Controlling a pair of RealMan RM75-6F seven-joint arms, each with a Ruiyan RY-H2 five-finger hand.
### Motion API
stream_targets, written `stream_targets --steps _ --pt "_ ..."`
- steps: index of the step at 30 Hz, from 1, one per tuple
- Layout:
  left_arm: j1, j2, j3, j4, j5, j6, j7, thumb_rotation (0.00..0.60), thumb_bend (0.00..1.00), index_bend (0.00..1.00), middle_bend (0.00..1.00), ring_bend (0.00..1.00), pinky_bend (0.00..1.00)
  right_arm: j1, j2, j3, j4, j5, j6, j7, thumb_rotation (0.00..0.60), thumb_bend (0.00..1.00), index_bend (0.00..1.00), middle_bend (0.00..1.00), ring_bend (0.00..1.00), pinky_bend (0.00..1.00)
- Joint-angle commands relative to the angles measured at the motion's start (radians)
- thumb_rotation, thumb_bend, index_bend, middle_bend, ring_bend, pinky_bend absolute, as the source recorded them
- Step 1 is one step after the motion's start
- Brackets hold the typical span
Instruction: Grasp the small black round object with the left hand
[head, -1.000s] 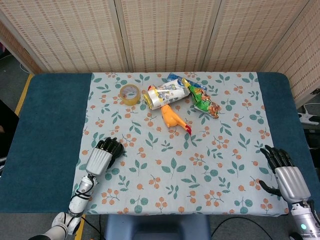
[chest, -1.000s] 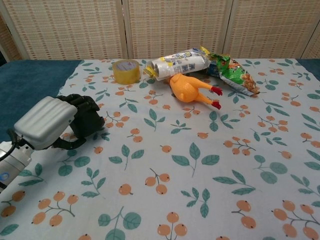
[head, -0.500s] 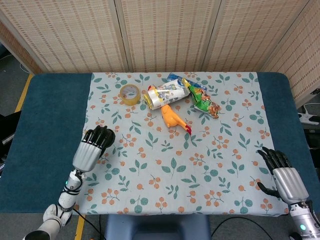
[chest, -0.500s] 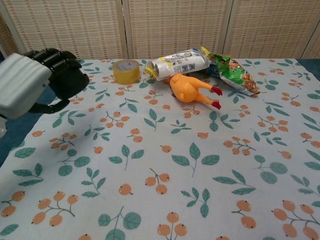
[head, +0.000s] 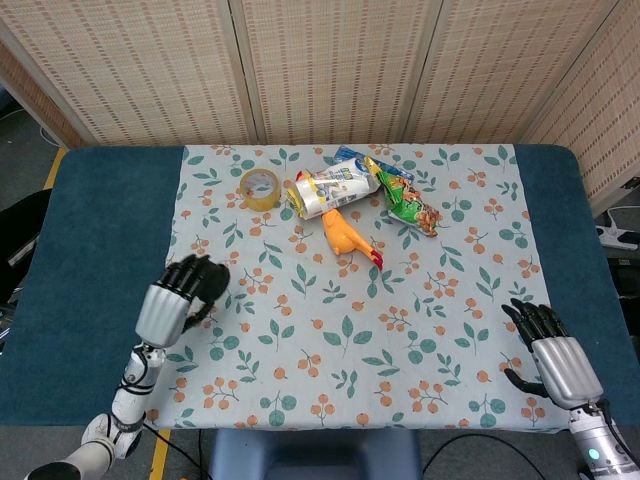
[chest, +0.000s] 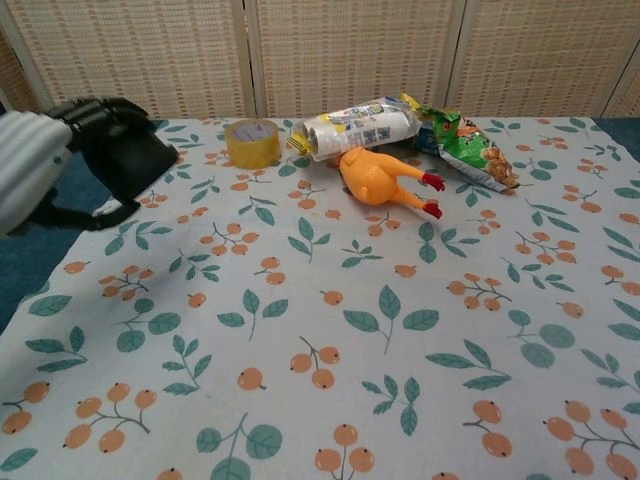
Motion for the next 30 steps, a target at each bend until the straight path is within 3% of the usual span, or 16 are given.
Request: stream_targets --steps 1,5,8,13,15,21,23,26,28,30 --pt "0.042 0.140 0.155 -0.380 0.074 -0.171 -0.344 0.600 0.88 0.62 0.71 0.65 0.81 -0.002 0.004 0.000 0.003 -0.003 0.007 0.009 0.600 0.15 0.00 0.00 0.00 0.00" --pt "0.008 0.273 -0.003 -0.676 -0.136 -0.333 -0.672 0.600 0.89 0.62 0.71 0.65 0.81 -0.003 0.009 -0.001 0.006 -0.003 0.009 0.020 0.600 0.15 0.00 0.00 0.00 0.00" --pt "-0.013 0.378 -0.099 -0.832 -0.249 -0.451 -0.860 0.600 0.89 0.62 0.71 0.65 0.80 -0.004 0.011 -0.002 0.006 -0.005 0.013 0.024 0.600 0.15 0.00 0.00 0.00 0.00" --pt "-0.025 0.481 -0.188 -0.935 -0.351 -0.581 -1.024 0.600 0.89 0.62 0.71 0.65 0.80 -0.004 0.008 -0.005 0.004 -0.008 0.011 0.016 0.600 0.15 0.00 0.00 0.00 0.00" --pt "-0.021 0.521 -0.245 -0.988 -0.437 -0.668 -1.159 0.600 0.89 0.62 0.71 0.65 0.80 -0.002 0.004 -0.006 0.003 -0.008 0.007 0.009 0.600 0.15 0.00 0.00 0.00 0.00" --pt "-0.012 0.643 -0.408 -1.033 -0.638 -1.040 -1.568 0.600 0.90 0.62 0.71 0.65 0.80 0.002 -0.003 -0.006 0.001 -0.001 -0.005 -0.007 0.600 0.15 0.00 0.00 0.00 0.00" --pt "0.002 0.658 -0.434 -1.019 -0.639 -1.112 -1.616 0.600 0.90 0.62 0.71 0.65 0.81 0.003 -0.004 -0.007 0.001 0.000 -0.007 -0.010 0.600 0.15 0.00 0.00 0.00 0.00" --pt "0.019 0.656 -0.448 -1.009 -0.585 -1.122 -1.588 0.600 0.90 0.62 0.71 0.65 0.81 0.004 -0.005 -0.007 0.000 0.000 -0.007 -0.011 0.600 0.15 0.00 0.00 0.00 0.00" --pt "0.021 0.638 -0.420 -0.993 -0.505 -1.049 -1.468 0.600 0.90 0.62 0.71 0.65 0.81 0.003 -0.004 -0.006 0.000 0.000 -0.005 -0.011 0.600 0.15 0.00 0.00 0.00 0.00" --pt "0.022 0.598 -0.371 -0.956 -0.395 -0.899 -1.241 0.600 0.90 0.62 0.71 0.65 0.81 0.003 -0.002 -0.007 -0.001 -0.001 -0.004 -0.008 0.600 0.15 0.00 0.00 0.00 0.00"
